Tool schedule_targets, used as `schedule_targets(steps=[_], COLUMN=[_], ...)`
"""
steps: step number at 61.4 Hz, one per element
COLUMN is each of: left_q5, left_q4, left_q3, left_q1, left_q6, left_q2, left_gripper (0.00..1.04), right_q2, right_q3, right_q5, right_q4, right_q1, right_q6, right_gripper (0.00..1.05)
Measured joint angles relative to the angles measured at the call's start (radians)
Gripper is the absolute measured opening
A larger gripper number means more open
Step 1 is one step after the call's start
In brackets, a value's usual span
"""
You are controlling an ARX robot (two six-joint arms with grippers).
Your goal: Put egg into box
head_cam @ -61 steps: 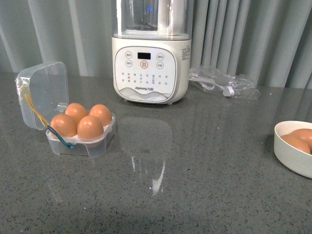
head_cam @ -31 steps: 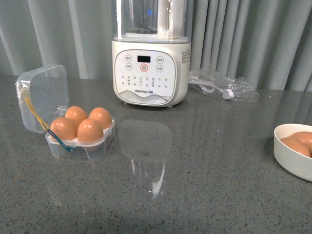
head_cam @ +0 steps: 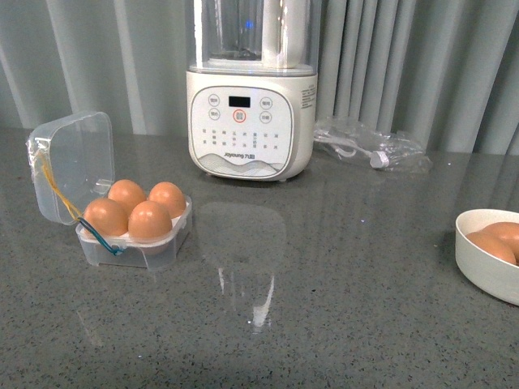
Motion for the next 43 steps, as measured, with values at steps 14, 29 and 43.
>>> schedule_targets(steps=[14, 29, 43], left_q5=[0.0, 0.0, -0.486], left_q4=[0.0, 0.0, -0.327], left_q3=[0.0, 0.0, 0.126], left_q1=[0.0, 0.0, -0.19], left_q6=[0.0, 0.0, -0.195], left_q2=[0.0, 0.0, 0.225], left_gripper=[0.98, 0.98, 0.98], right_q2=[0.0, 0.0, 0.0], right_q3=[0.0, 0.0, 0.0], right_q5=[0.0, 0.0, 0.001], right_q4=[0.0, 0.0, 0.0], right_q1=[0.0, 0.0, 0.0], right_q6=[0.0, 0.0, 0.0], right_gripper=[0.98, 0.97, 0.97])
